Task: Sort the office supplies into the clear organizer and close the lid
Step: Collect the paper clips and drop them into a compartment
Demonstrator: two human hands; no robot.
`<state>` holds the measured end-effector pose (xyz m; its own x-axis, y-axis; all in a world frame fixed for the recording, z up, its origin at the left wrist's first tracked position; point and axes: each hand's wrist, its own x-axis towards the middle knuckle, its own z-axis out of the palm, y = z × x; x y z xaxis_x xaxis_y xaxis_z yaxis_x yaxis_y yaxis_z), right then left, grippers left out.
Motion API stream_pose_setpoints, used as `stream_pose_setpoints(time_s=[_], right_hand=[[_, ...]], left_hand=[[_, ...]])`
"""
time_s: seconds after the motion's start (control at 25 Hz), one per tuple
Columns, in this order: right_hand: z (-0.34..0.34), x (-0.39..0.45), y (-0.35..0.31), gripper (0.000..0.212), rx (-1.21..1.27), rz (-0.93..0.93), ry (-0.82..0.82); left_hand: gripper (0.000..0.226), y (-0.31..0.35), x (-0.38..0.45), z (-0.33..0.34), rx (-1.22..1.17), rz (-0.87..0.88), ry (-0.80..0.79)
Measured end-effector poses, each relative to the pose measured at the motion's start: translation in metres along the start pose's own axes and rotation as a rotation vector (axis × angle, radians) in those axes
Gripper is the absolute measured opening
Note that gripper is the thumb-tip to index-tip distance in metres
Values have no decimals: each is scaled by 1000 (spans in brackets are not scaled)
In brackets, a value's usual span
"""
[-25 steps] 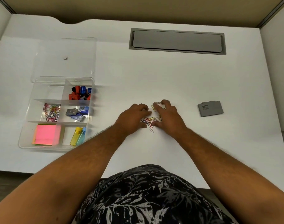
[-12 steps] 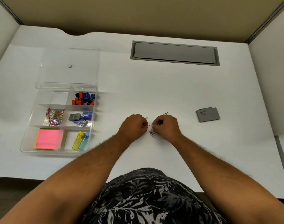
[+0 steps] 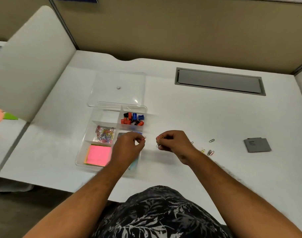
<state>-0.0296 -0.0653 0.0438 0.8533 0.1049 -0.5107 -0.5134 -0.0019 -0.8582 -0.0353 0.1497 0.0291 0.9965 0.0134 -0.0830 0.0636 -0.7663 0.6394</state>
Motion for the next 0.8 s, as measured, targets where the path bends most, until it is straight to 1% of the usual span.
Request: stream_pose_setpoints(time_s=[0.12, 0.2, 0.28, 0.4, 0.48, 0.56, 0.68, 0.8], right_hand=[[68, 25, -18, 7, -66, -14, -50], [112, 44, -26, 8, -107, -15, -74], [148, 62, -30, 8, -180, -36, -64], [184, 89, -30, 2, -345, -74, 0], [197, 102, -31, 11, -441, -77, -3], [201, 111, -33, 20, -459, -6, -46], [191, 111, -37, 15, -312, 133, -106], [172, 94, -44, 18, -167, 150, -100]], left_hand=[[5, -55, 18, -49, 10, -101, 93], [6, -86, 30, -75, 15, -172, 123], [7, -108, 41, -92, 49, -215, 107], [15, -122, 54, -103, 102, -244, 42], [23, -127, 59, -107, 139, -244, 12], [24, -131, 61, -107, 152, -230, -12], [13, -132, 60, -104, 160, -207, -6], [8, -125, 59, -100, 132, -162, 23]])
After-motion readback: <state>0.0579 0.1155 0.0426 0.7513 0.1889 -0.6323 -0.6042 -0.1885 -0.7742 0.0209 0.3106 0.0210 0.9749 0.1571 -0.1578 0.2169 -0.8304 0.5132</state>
